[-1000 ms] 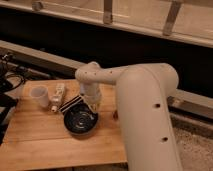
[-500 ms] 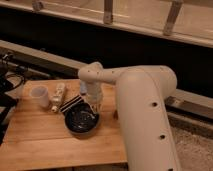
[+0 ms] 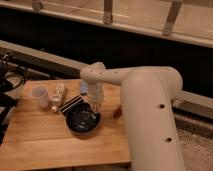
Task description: Drag the ceramic bowl in a circle
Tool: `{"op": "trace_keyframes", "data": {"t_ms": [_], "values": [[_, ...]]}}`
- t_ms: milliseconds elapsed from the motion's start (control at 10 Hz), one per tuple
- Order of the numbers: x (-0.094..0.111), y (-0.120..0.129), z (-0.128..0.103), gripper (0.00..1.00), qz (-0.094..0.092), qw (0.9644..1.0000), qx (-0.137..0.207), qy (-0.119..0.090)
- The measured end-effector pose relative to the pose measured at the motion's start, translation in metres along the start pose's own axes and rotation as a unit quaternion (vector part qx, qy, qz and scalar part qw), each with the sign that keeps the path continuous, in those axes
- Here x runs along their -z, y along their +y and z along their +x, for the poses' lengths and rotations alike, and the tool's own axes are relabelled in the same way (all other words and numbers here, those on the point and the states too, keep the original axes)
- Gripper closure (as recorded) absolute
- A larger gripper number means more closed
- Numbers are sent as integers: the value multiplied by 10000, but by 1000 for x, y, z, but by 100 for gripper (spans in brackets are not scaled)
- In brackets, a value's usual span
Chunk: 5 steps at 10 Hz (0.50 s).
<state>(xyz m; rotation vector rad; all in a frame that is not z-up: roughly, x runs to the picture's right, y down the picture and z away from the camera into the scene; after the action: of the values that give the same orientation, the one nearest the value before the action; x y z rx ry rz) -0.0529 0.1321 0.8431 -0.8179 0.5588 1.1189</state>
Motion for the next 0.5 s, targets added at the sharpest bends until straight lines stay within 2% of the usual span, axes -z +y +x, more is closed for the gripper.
{"op": "trace_keyframes", "data": {"t_ms": [100,200,300,500], "values": [[1,1,1,28,-14,10000,35,-42],[3,3,2,22,-10,9999,83,-111],[9,7,4,20,-36,9996,120,-270],[32,7,14,20,-17,9972,158,-732]]}}
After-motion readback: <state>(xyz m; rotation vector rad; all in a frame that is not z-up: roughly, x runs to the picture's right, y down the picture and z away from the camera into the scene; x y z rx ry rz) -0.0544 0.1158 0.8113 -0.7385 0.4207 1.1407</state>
